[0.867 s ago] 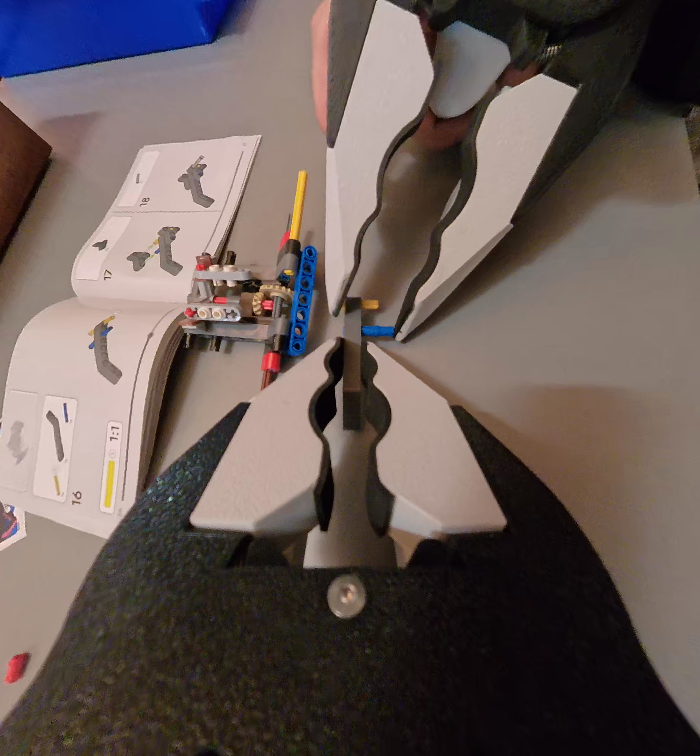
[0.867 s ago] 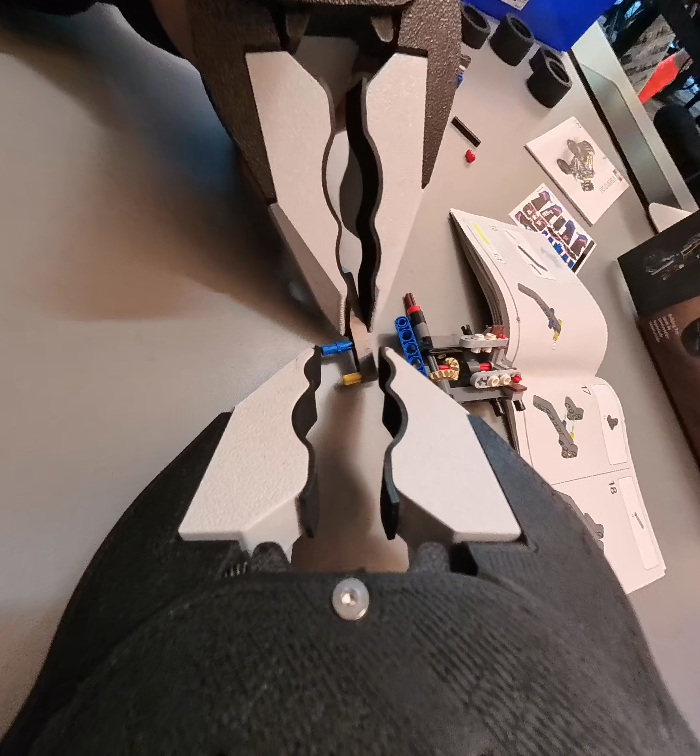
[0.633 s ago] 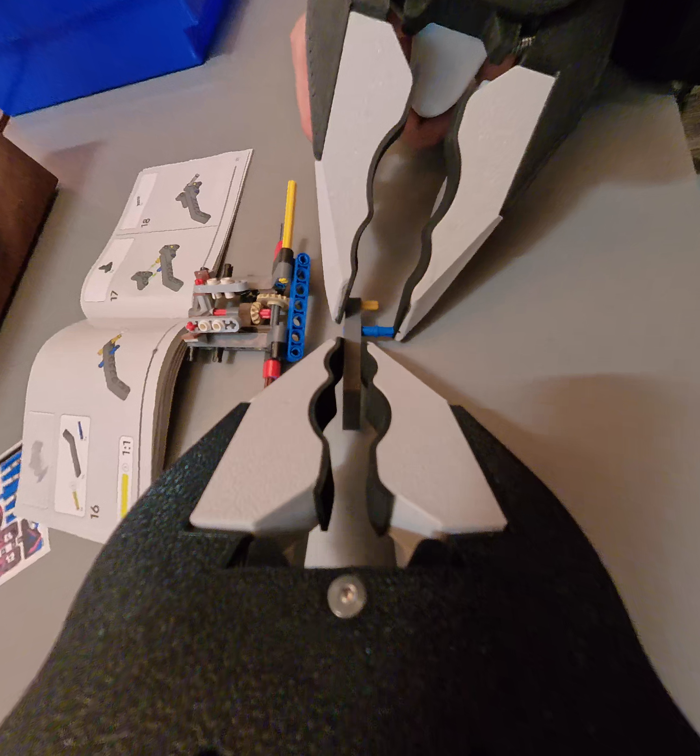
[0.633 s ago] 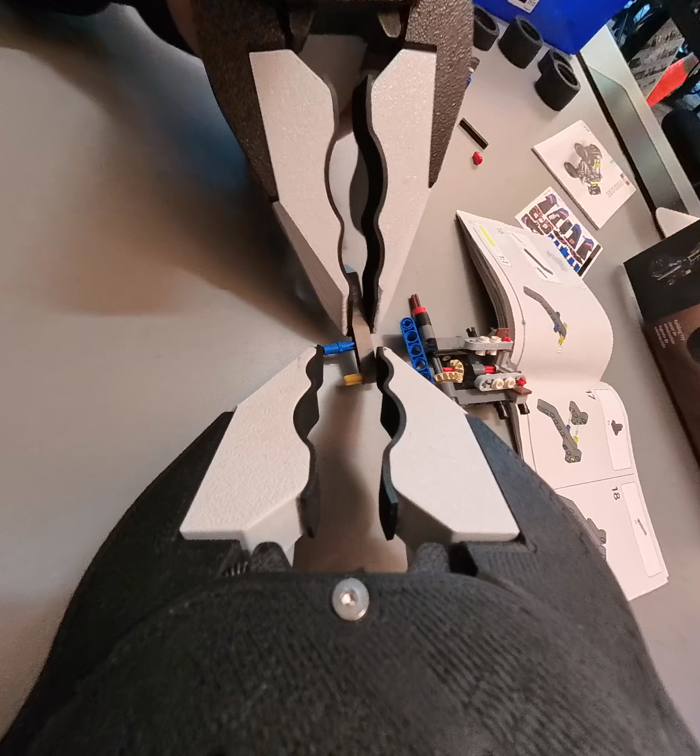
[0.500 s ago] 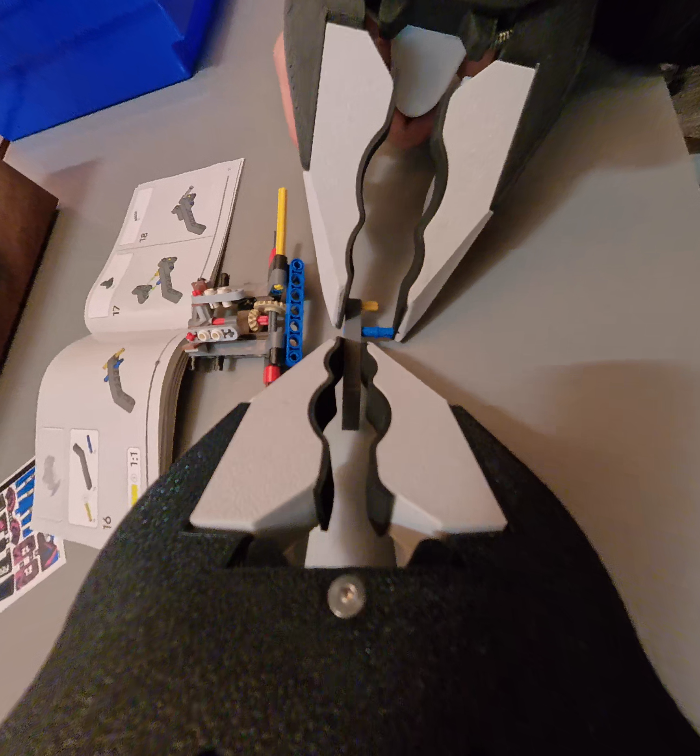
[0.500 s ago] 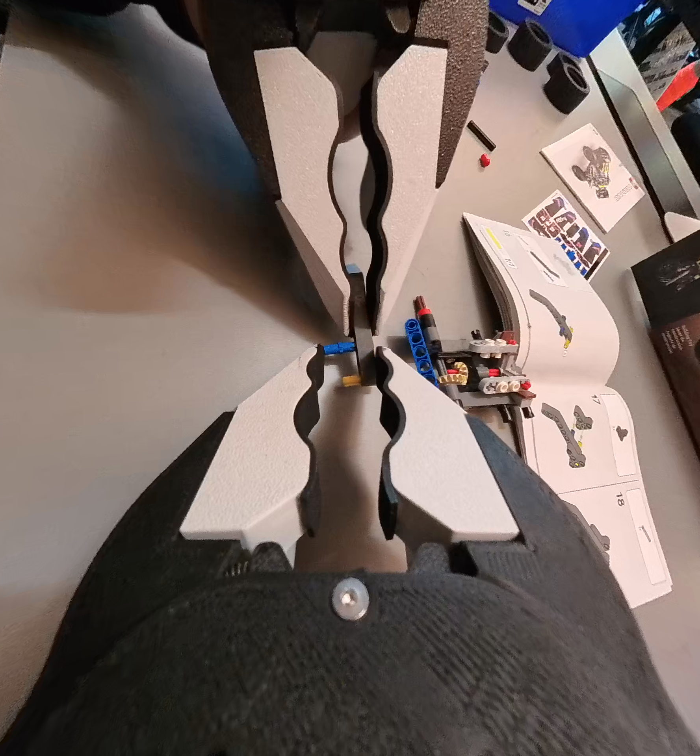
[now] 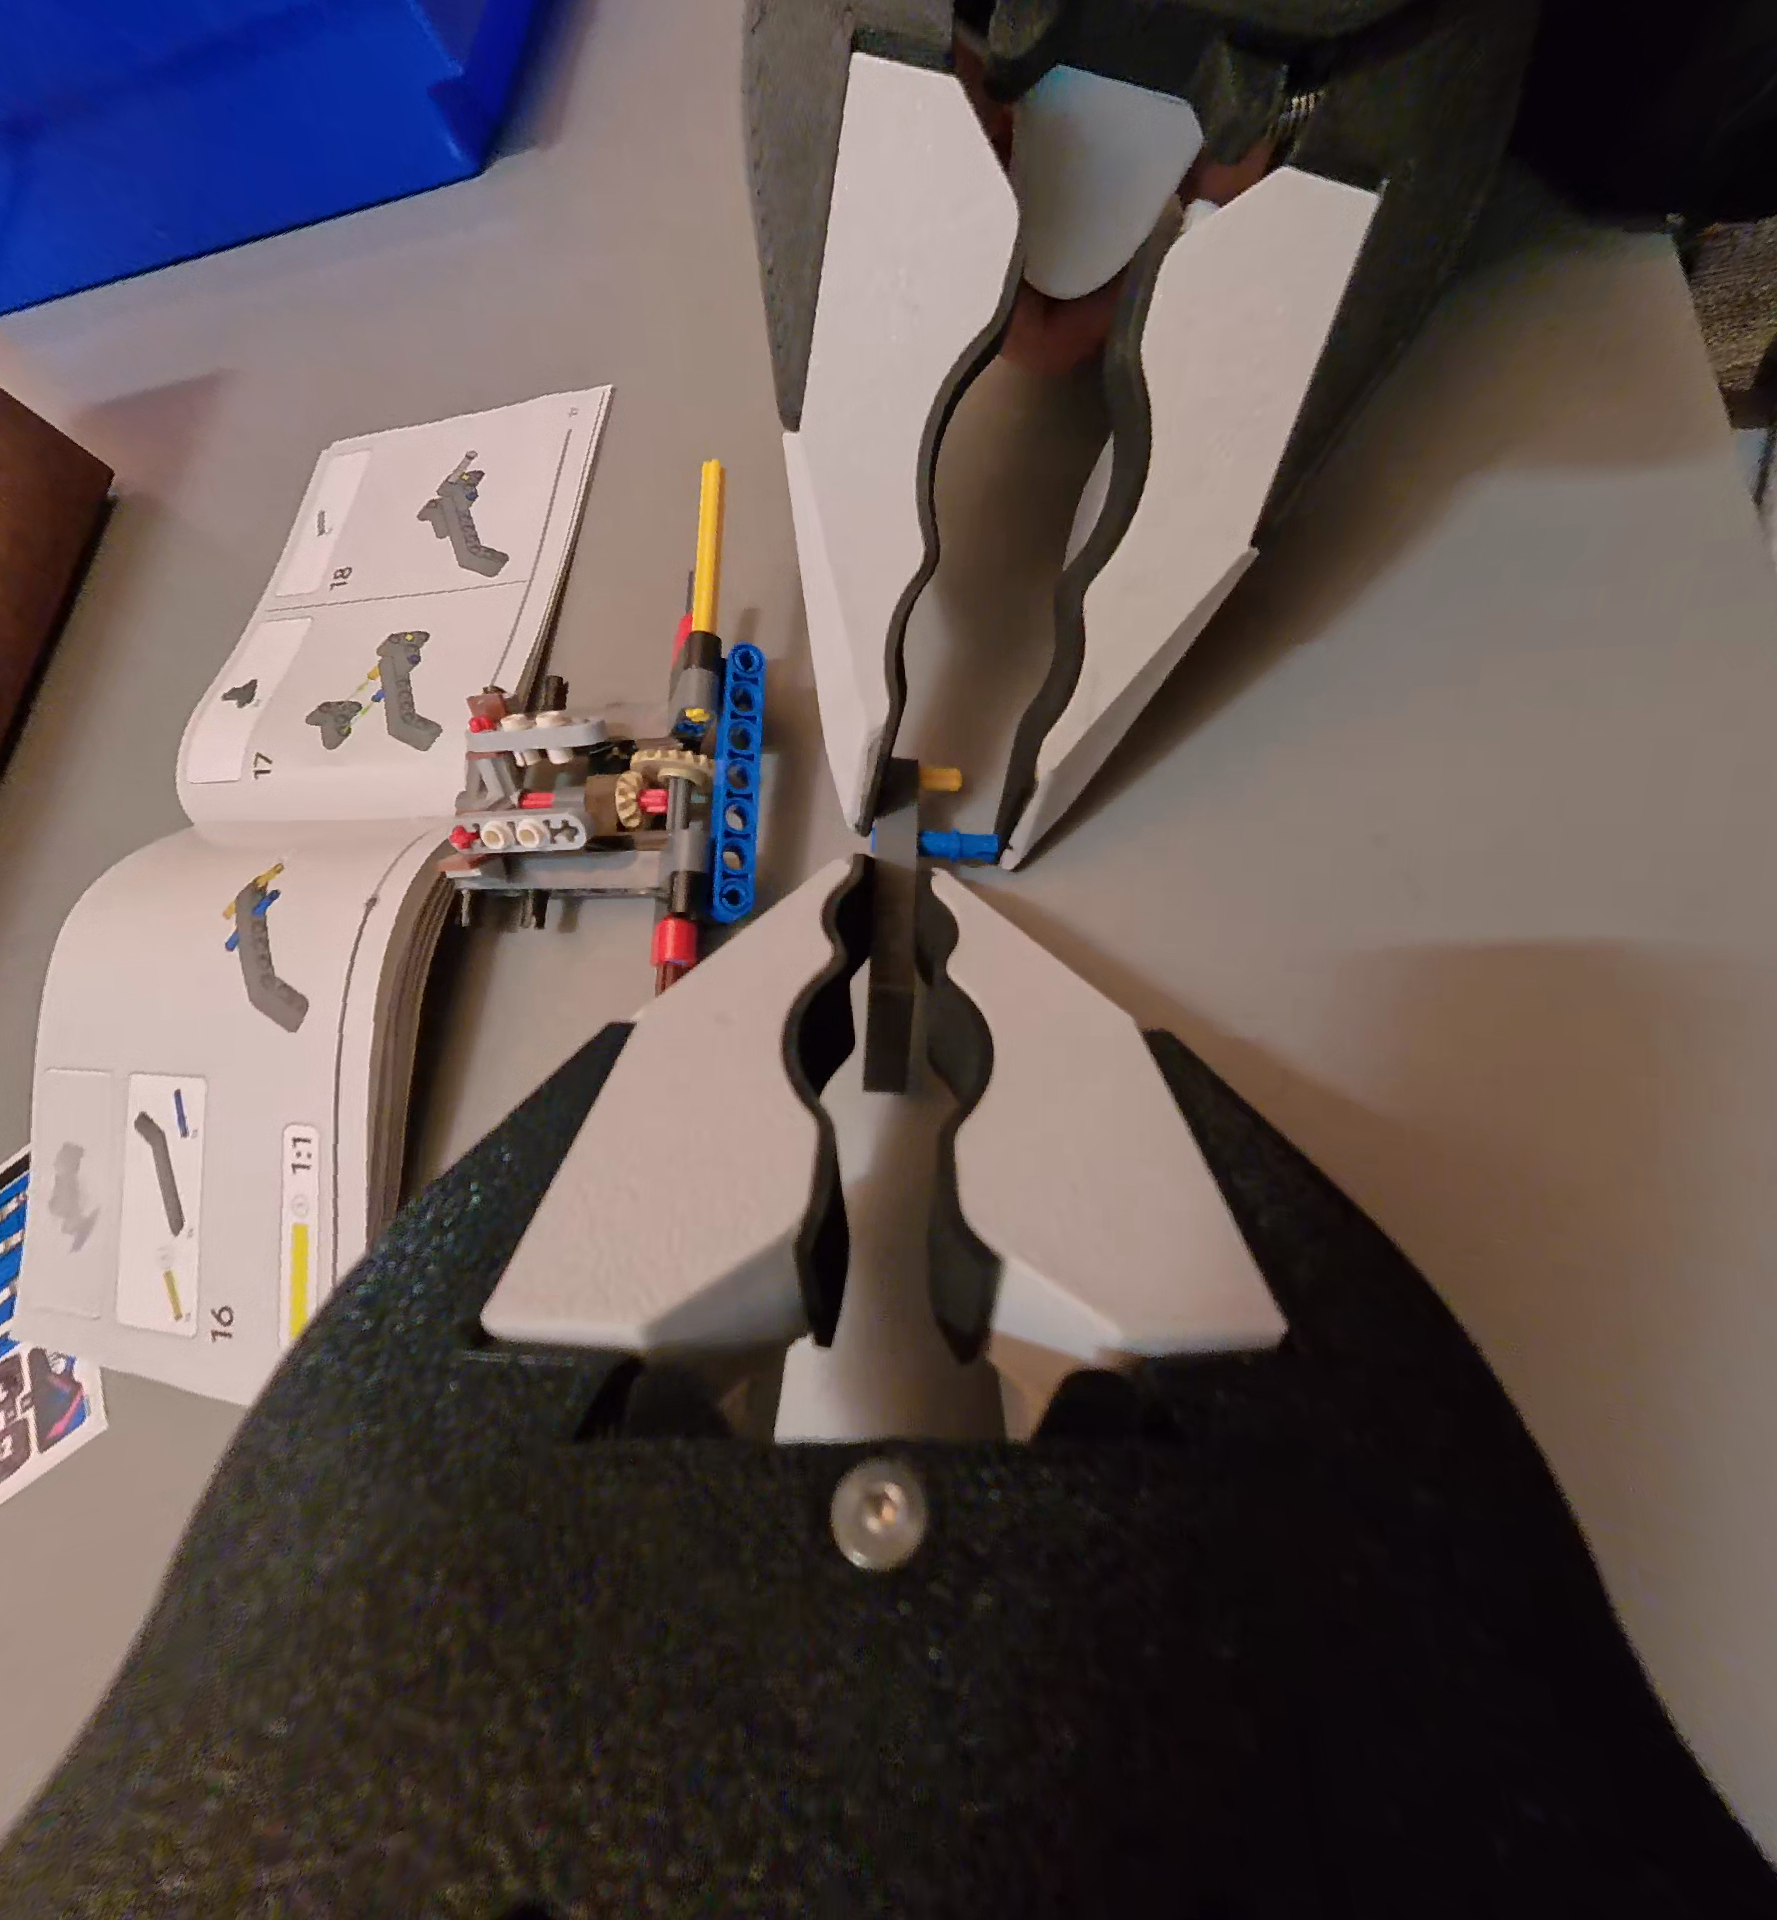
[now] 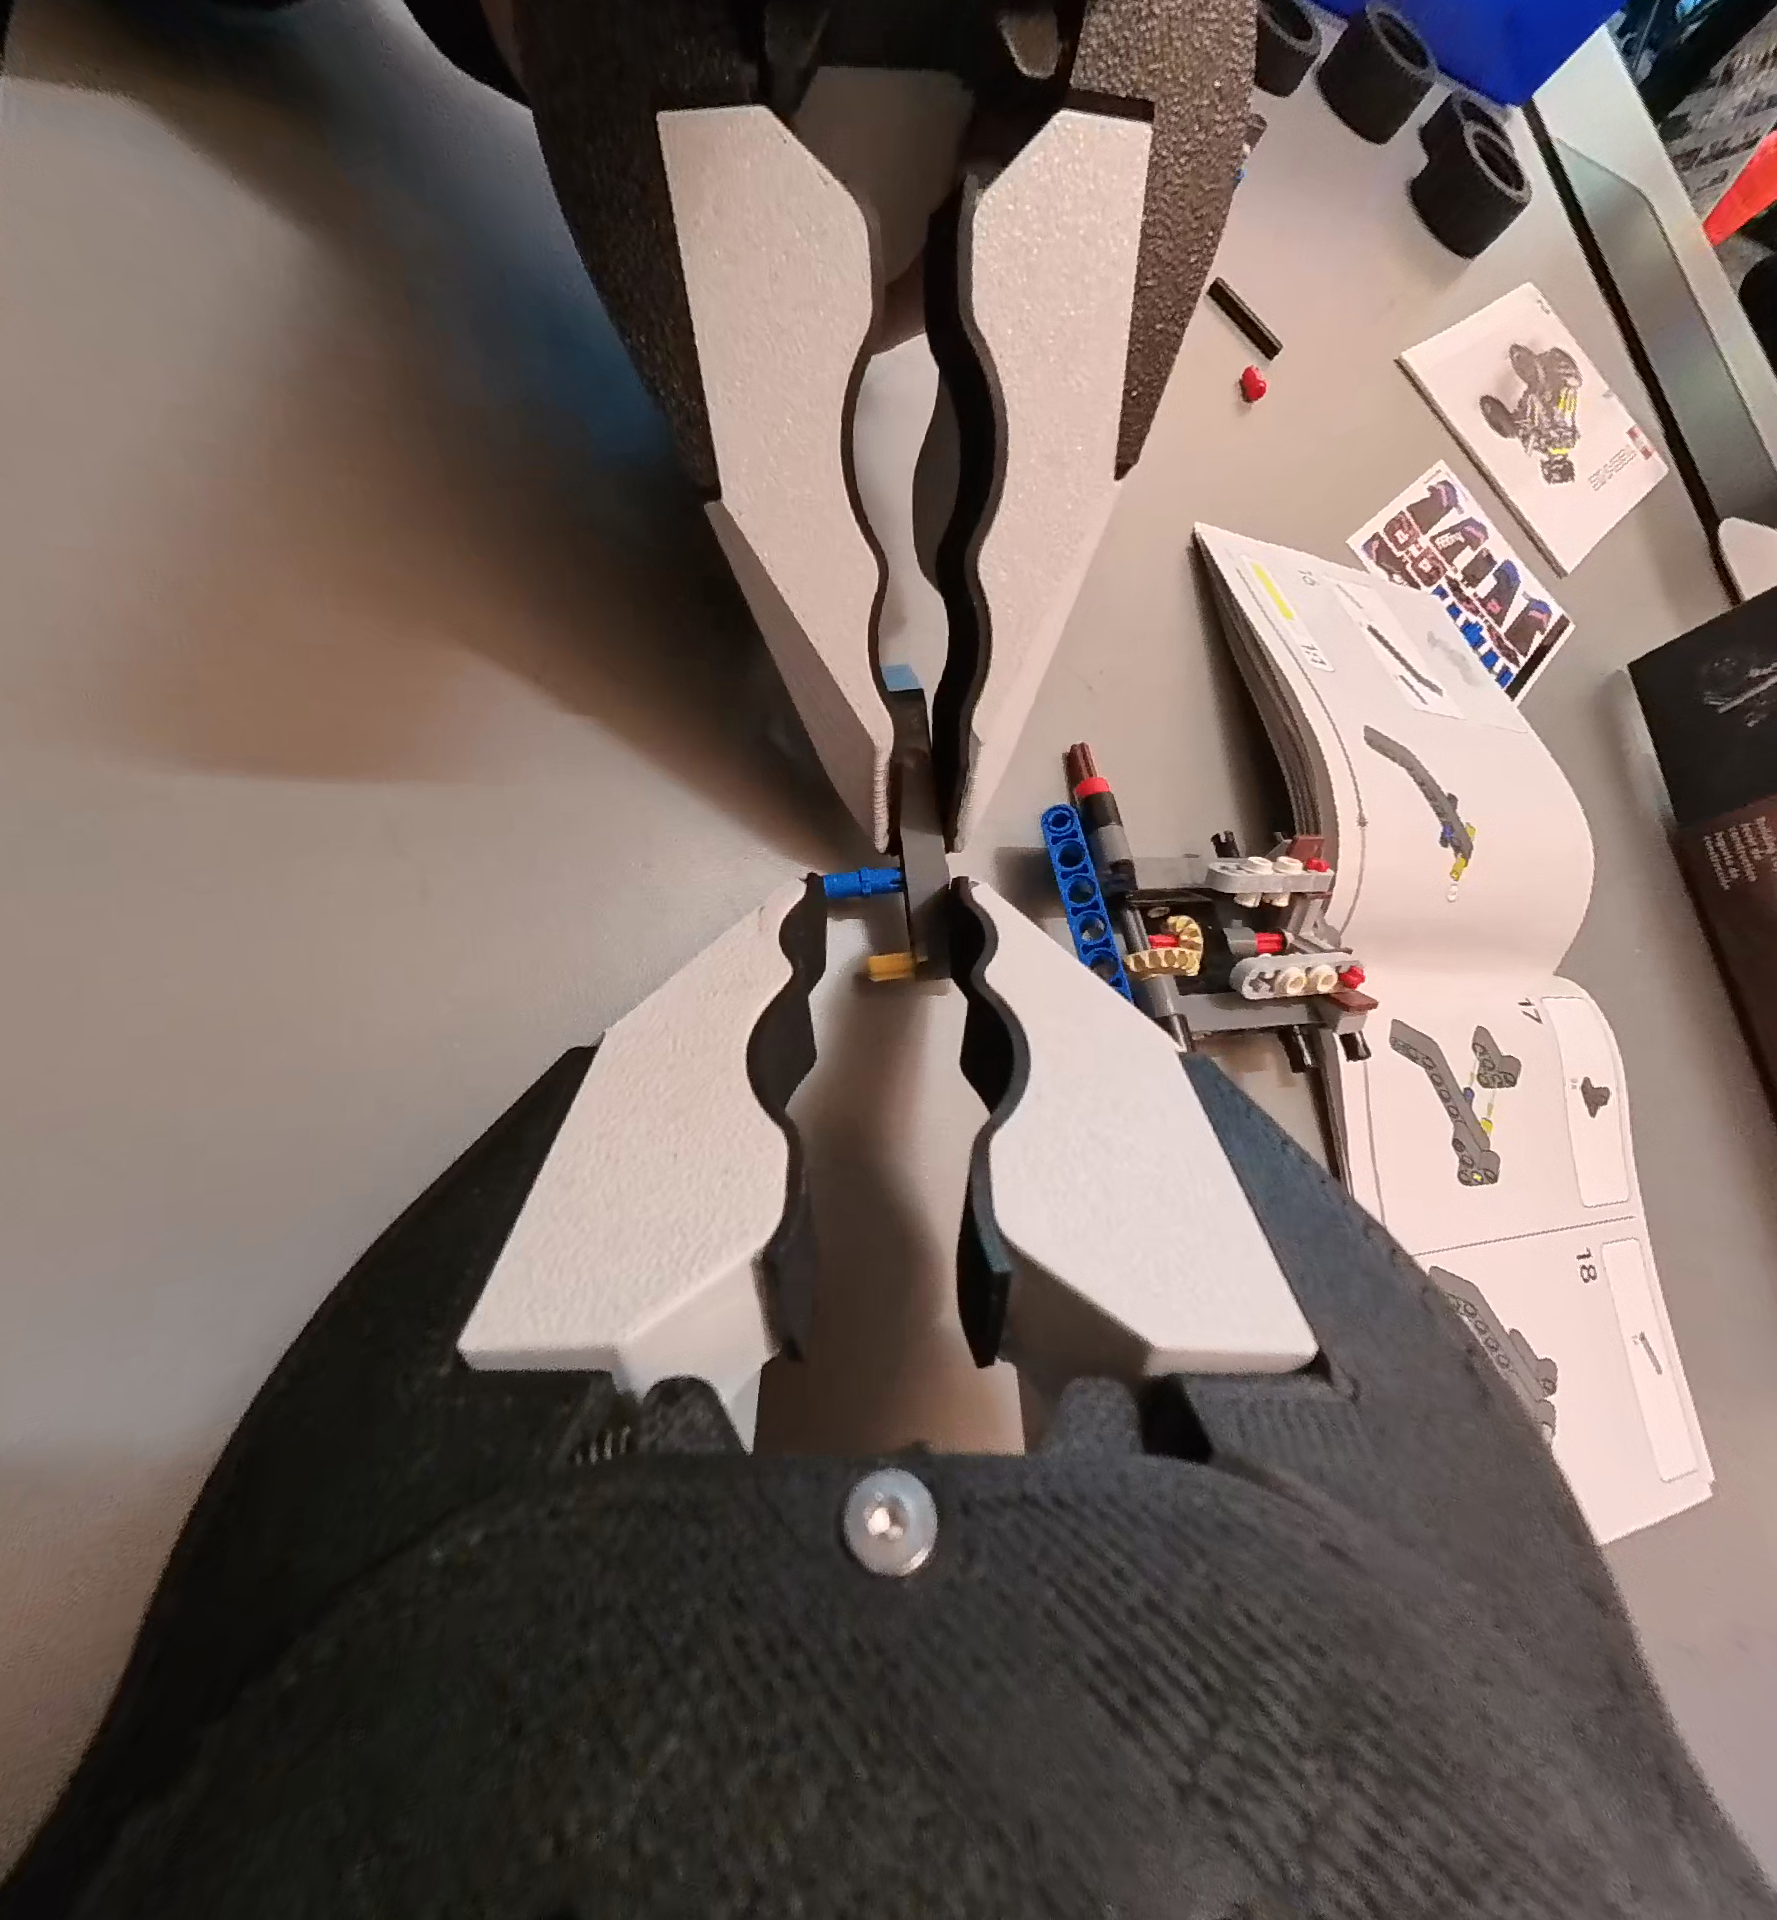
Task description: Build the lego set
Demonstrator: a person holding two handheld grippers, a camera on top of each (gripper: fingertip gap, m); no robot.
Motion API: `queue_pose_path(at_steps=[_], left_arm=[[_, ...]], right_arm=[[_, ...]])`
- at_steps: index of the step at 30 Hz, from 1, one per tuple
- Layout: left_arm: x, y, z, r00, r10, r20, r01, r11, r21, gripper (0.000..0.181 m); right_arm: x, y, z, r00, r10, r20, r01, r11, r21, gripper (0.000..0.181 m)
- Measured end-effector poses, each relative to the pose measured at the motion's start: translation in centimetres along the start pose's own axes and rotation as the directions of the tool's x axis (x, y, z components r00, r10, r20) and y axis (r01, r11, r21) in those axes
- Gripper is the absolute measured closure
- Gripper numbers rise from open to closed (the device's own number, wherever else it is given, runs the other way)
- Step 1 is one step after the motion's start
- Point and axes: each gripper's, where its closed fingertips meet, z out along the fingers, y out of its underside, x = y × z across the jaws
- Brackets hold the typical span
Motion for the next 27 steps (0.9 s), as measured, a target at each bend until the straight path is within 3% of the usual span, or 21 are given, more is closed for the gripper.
queue_pose_path(at_steps=[27], left_arm=[[0.05, 0.23, -0.04, 1.0, 0.011, 0.019, -0.01, 1.0, -0.011, 0.175]], right_arm=[[0.35, 0.06, 0.2, 0.999, 0.012, -0.038, -0.013, 1.0, -0.012, 0.166]])
